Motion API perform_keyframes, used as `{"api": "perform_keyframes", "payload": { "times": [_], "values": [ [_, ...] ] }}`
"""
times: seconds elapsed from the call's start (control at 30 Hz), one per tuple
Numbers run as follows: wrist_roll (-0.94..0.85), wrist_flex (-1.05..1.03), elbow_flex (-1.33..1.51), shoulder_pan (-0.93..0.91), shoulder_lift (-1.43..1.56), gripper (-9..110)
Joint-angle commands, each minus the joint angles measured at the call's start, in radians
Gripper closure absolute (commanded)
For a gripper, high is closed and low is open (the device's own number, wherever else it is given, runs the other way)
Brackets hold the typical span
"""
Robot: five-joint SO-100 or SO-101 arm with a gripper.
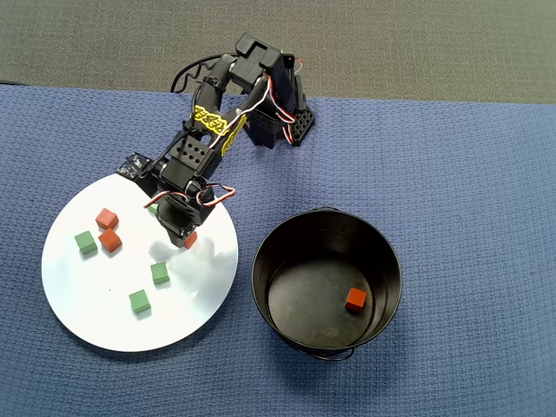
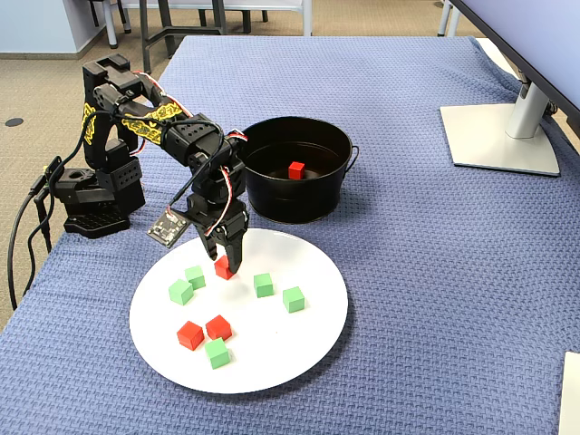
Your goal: Pick up the red cubes from the white plate and place them in the black recipient
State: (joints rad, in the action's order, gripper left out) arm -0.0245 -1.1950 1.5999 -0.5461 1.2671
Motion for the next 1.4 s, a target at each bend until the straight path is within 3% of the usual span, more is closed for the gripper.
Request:
{"api": "perform_keyframes", "payload": {
  "times": [0.0,0.27,0.5,0.73,1.17,1.3,1.37],
  "values": [
    [-0.005,0.014,-0.057,-0.003,0.002,97],
    [-0.032,-0.002,-0.117,-0.017,0.058,102],
    [-0.008,-0.061,-0.181,-0.003,0.344,102],
    [0.089,-0.123,-0.301,0.183,0.503,102],
    [0.198,0.163,-0.078,0.752,0.517,102],
    [0.210,0.156,-0.058,0.795,0.508,84],
    [0.199,0.120,-0.097,0.753,0.500,82]
  ]
}}
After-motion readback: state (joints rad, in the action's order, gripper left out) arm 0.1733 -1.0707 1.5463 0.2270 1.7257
